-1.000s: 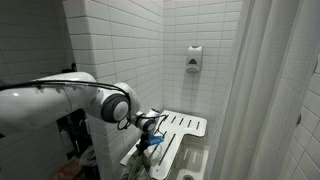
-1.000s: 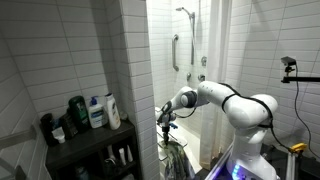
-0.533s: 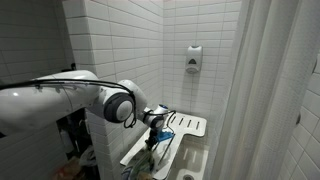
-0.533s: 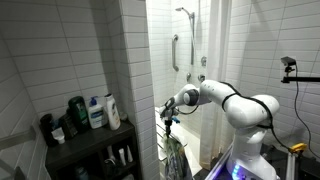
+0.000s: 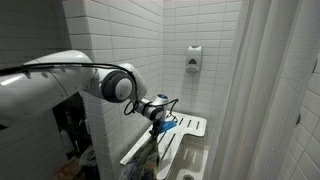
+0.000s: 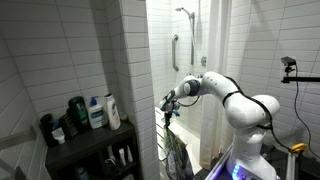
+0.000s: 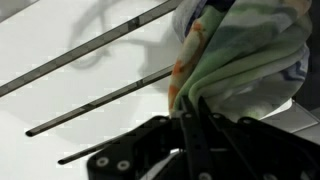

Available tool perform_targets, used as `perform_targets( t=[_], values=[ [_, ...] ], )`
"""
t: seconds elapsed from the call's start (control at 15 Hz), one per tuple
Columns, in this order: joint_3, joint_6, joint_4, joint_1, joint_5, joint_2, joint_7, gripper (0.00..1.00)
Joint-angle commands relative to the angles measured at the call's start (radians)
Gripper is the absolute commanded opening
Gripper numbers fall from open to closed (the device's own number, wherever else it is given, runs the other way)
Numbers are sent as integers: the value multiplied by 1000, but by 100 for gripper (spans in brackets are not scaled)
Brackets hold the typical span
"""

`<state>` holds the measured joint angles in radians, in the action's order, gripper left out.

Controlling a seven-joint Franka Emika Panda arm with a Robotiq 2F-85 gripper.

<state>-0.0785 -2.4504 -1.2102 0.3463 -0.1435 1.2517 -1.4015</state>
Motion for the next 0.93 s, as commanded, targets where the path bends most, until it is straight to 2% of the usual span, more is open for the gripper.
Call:
perform_targets(
  t=[0.0,0.07,0.13,0.2,0.27,0.67,0.73,0.87],
  values=[
    [5,-197,-247,6,-14,-190,-3,2],
    [2,-260,-297,9,-14,-221,-16,2],
    [-29,-324,-343,35,16,-245,-15,2],
    [-17,-211,-197,25,36,-130,16,2],
    [-21,-225,-224,29,40,-146,18,7],
    [-23,-213,-214,32,48,-129,17,7],
    [-23,-213,-213,33,48,-128,17,2],
    [-35,-218,-234,53,67,-154,-30,2]
  ],
)
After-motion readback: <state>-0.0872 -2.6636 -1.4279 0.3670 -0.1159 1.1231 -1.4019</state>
